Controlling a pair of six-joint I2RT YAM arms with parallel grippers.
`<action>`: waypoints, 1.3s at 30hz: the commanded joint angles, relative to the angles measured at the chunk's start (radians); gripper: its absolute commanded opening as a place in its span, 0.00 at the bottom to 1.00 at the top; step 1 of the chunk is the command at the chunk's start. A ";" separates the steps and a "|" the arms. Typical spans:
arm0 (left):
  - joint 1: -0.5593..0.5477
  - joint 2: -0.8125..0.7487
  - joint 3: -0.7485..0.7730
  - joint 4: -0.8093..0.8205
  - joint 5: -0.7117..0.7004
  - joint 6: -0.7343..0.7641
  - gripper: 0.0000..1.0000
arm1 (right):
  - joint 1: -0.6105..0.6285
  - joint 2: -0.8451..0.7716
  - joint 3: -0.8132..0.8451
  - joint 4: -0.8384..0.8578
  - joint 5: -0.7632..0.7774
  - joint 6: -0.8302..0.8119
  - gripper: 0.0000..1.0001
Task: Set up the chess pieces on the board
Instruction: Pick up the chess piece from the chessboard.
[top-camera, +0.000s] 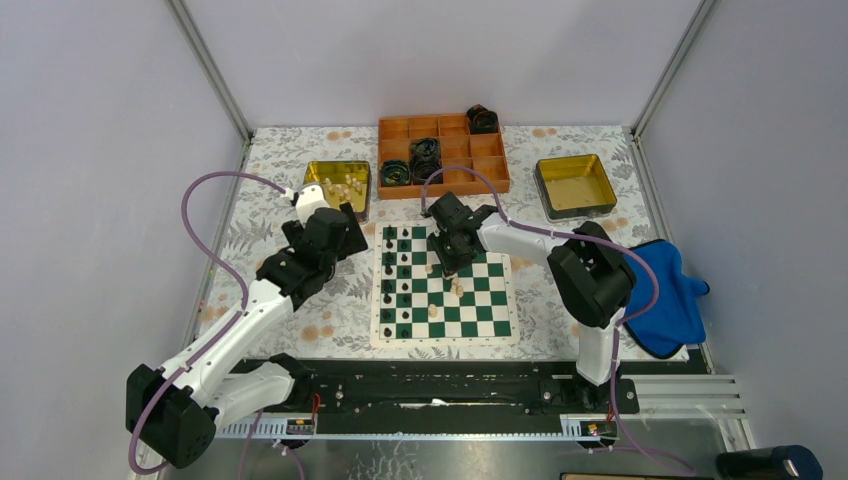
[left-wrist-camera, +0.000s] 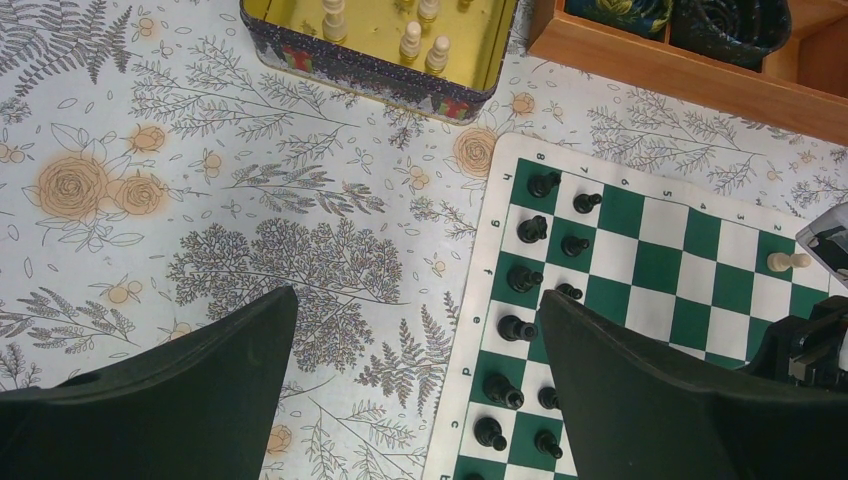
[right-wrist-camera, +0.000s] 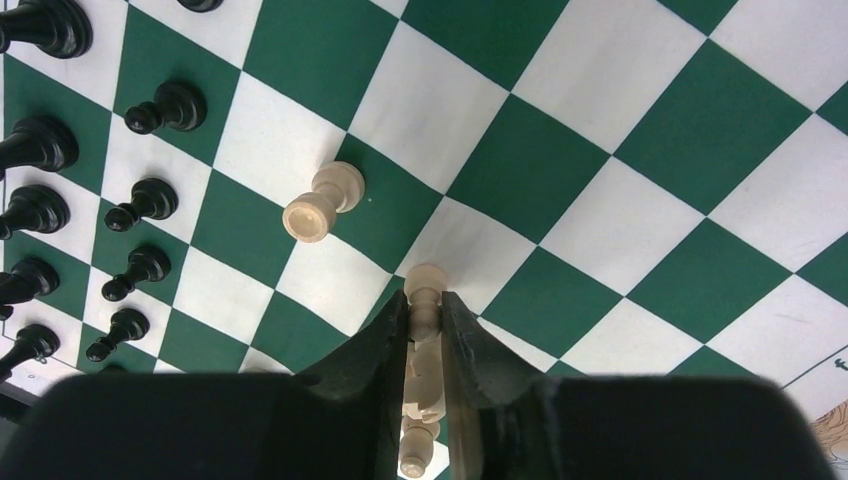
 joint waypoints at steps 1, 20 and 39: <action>-0.004 -0.004 -0.015 0.042 -0.002 0.011 0.99 | 0.005 -0.021 0.001 -0.004 0.021 0.006 0.20; -0.004 0.005 -0.008 0.049 -0.006 0.026 0.99 | 0.003 -0.051 0.092 -0.024 0.156 0.001 0.00; -0.003 0.032 0.015 0.053 -0.013 0.075 0.99 | -0.152 -0.019 0.092 -0.003 0.242 0.037 0.00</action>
